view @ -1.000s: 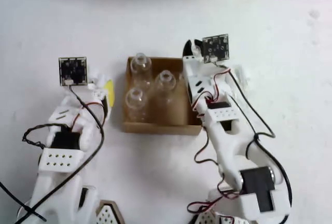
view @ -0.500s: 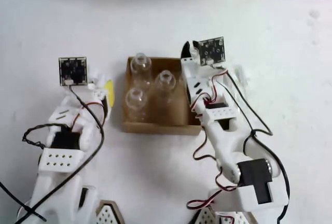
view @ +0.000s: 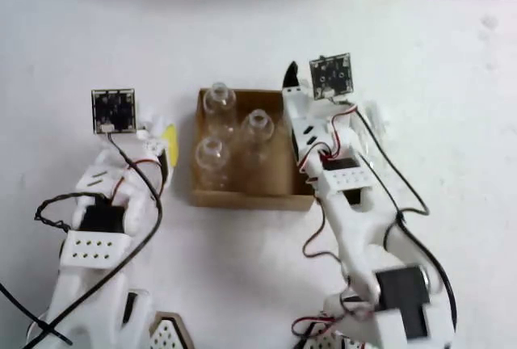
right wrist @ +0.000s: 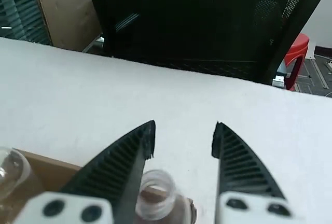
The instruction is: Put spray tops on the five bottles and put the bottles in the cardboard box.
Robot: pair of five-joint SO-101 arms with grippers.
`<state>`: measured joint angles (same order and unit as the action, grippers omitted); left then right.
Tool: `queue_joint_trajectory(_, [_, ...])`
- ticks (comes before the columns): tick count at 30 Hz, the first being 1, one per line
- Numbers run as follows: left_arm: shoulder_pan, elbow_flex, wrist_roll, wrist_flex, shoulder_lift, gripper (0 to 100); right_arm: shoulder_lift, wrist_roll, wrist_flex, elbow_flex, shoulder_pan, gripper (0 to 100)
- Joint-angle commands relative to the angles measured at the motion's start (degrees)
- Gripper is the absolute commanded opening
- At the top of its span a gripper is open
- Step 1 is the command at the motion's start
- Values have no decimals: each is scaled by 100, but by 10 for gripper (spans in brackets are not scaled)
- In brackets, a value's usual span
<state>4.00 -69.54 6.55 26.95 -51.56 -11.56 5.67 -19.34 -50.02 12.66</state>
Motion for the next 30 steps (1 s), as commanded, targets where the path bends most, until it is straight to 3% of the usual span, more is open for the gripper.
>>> queue_joint_trajectory(1, [-48,325,-53,-149,-154,164,-1314,53,998,273,-154,162])
queue_joint_trajectory(8, [-48,325,-53,-149,-154,164,-3055,44,2510,255,-1165,163])
queue_joint_trajectory(16, [-48,316,-53,-149,-154,164,-3160,79,3196,-360,-2387,159])
queue_joint_trajectory(30, [-48,308,-53,-149,-110,163,-3196,35,3187,-2382,-2765,161])
